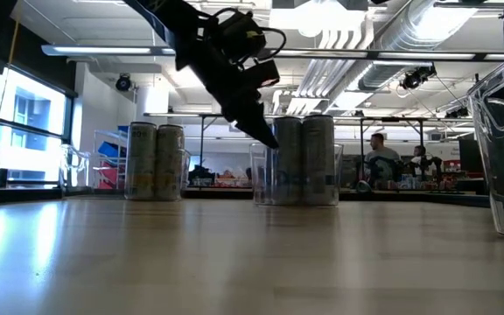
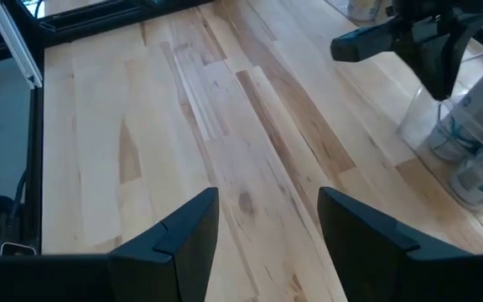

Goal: Sort soda cans
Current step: Adjust the top center transparent bin, then adjust the top left transparent bin

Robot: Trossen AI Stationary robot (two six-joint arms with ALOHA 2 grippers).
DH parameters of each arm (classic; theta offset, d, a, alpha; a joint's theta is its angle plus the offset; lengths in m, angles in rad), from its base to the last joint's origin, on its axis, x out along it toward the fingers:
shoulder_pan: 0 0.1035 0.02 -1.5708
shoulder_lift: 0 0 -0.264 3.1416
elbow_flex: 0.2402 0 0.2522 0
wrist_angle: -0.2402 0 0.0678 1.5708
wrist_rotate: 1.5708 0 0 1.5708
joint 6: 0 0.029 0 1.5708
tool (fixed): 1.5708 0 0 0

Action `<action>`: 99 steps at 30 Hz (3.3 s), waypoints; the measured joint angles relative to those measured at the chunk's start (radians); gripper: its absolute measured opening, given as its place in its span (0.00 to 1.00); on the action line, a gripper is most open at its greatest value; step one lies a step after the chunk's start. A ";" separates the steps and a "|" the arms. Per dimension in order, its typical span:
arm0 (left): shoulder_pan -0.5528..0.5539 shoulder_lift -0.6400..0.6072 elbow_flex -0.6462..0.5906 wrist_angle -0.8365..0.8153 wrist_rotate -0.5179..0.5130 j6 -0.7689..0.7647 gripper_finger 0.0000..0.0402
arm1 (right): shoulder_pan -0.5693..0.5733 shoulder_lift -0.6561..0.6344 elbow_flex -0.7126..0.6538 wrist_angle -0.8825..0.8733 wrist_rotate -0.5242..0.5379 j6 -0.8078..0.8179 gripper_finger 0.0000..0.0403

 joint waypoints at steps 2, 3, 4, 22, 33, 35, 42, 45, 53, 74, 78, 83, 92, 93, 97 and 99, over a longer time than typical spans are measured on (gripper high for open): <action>0.017 0.000 0.000 -0.001 0.003 0.011 0.01 | 0.000 0.000 0.000 0.004 0.000 0.000 0.50; 0.025 0.000 0.000 -0.001 0.012 0.009 0.01 | 0.000 0.000 0.000 0.005 0.000 0.000 0.50; 0.031 0.000 0.000 -0.001 0.014 0.007 0.01 | 0.000 0.000 0.000 0.006 0.000 0.000 0.50; 0.066 -0.063 -0.008 -0.074 0.075 -0.002 0.31 | 0.000 0.000 0.000 0.005 0.000 0.000 0.50; 0.066 -0.308 -0.004 -0.128 0.061 -0.018 0.50 | 0.000 0.000 0.000 -0.004 0.002 -0.006 0.50; 0.061 -0.362 -0.004 -0.145 0.045 -0.035 0.50 | 0.000 0.000 0.000 -0.008 0.023 -0.008 0.50; -0.023 -0.541 -0.075 -0.202 0.049 -0.059 0.50 | 0.035 0.003 0.017 -0.012 -0.123 0.033 0.49; -0.077 -0.604 -0.151 -0.170 0.046 -0.078 0.50 | 0.076 0.004 0.074 -0.011 -0.199 0.120 0.48; -0.138 -0.706 -0.318 -0.054 -0.043 -0.082 0.50 | 0.170 0.107 0.276 -0.112 -0.242 0.271 0.38; -0.128 -0.776 -0.395 -0.096 -0.441 -0.257 0.50 | 0.162 0.225 0.524 -0.814 -0.162 0.578 0.31; -0.130 -0.810 -0.395 -0.233 -0.454 -0.319 0.50 | 0.007 0.210 0.525 -0.672 -0.087 0.209 0.31; -0.138 -0.816 -0.396 -0.485 -0.390 -0.479 0.50 | -0.165 0.239 0.525 -0.550 -0.117 -0.167 0.31; -0.256 -0.877 -0.586 -0.521 -0.418 -0.765 0.50 | -0.305 0.403 0.524 -0.333 -0.341 -0.618 0.31; -0.269 -0.888 -0.608 -0.506 -0.424 -0.789 0.50 | -0.310 0.427 0.524 -0.303 -0.368 -0.660 0.31; -0.300 -0.925 -0.660 -0.472 -0.446 -0.833 0.50 | -0.338 0.519 0.524 -0.150 -0.509 -0.807 0.31; -0.308 -0.933 -0.677 -0.465 -0.449 -0.833 0.50 | -0.362 0.564 0.524 -0.073 -0.576 -0.886 0.31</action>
